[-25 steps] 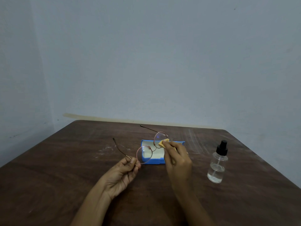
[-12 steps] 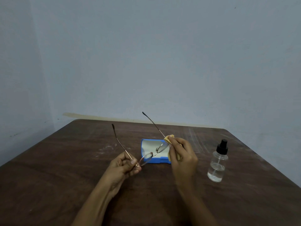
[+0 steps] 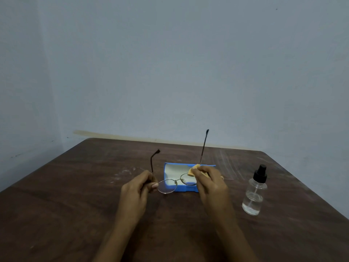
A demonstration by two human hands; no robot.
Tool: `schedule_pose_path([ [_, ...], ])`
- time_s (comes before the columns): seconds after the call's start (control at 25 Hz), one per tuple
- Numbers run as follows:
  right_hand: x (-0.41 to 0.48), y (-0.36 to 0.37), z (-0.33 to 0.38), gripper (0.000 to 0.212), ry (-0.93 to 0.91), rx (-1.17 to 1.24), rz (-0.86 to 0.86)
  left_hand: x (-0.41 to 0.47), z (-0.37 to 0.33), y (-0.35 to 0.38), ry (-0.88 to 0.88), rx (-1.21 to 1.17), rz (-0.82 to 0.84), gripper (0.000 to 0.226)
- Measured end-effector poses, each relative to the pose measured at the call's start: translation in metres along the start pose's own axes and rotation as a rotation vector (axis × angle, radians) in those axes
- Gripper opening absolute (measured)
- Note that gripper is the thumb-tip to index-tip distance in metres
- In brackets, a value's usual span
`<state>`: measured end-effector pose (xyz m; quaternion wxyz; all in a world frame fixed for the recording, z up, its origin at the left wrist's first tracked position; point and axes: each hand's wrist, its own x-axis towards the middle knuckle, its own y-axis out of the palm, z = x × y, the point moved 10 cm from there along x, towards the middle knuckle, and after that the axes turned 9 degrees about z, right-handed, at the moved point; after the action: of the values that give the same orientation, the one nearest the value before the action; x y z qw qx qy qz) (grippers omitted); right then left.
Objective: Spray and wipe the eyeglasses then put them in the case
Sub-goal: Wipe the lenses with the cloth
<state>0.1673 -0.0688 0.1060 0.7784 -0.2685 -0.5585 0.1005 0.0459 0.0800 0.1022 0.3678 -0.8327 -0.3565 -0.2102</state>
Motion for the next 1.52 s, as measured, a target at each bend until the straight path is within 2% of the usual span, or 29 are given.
schedule_pose_path([
  [0.12,0.0,0.003,0.006,0.027,-0.028,-0.09,0.041,0.0,-0.004,-0.002,0.071,0.043,-0.033,0.023],
  [0.32,0.004,0.013,0.02,0.045,-0.055,-0.248,0.136,-0.004,0.0,0.006,0.138,0.101,-0.021,0.015],
  [0.48,0.001,0.017,0.019,0.041,-0.061,-0.159,0.162,-0.004,0.0,0.002,0.142,0.112,-0.069,0.015],
  [0.64,-0.001,0.024,0.018,0.024,-0.094,-0.056,0.224,-0.004,0.006,-0.006,0.087,0.108,-0.143,0.016],
  [0.8,-0.001,0.028,0.015,0.024,-0.101,-0.004,0.279,-0.004,0.005,-0.011,0.088,0.118,-0.19,0.029],
  [0.96,-0.001,0.031,0.017,0.017,-0.121,0.009,0.332,-0.003,0.011,-0.012,0.061,0.114,-0.203,0.017],
  [1.12,0.002,0.021,0.012,0.015,-0.117,-0.021,0.277,-0.003,0.015,-0.013,0.034,0.12,-0.211,0.013],
  [1.24,0.004,0.007,0.013,0.025,-0.069,0.012,0.15,-0.003,0.013,-0.012,0.033,0.141,-0.202,0.025],
  [1.32,0.002,0.005,0.032,0.026,-0.105,0.055,0.076,-0.002,0.01,-0.009,0.055,0.148,-0.185,0.033],
  [1.44,-0.003,0.017,0.064,0.026,-0.193,0.104,0.076,-0.002,0.005,-0.001,0.097,0.153,-0.154,0.027],
  [1.52,-0.005,0.027,0.071,0.027,-0.203,0.031,0.101,-0.003,0.004,0.005,0.098,0.144,-0.12,0.019],
])
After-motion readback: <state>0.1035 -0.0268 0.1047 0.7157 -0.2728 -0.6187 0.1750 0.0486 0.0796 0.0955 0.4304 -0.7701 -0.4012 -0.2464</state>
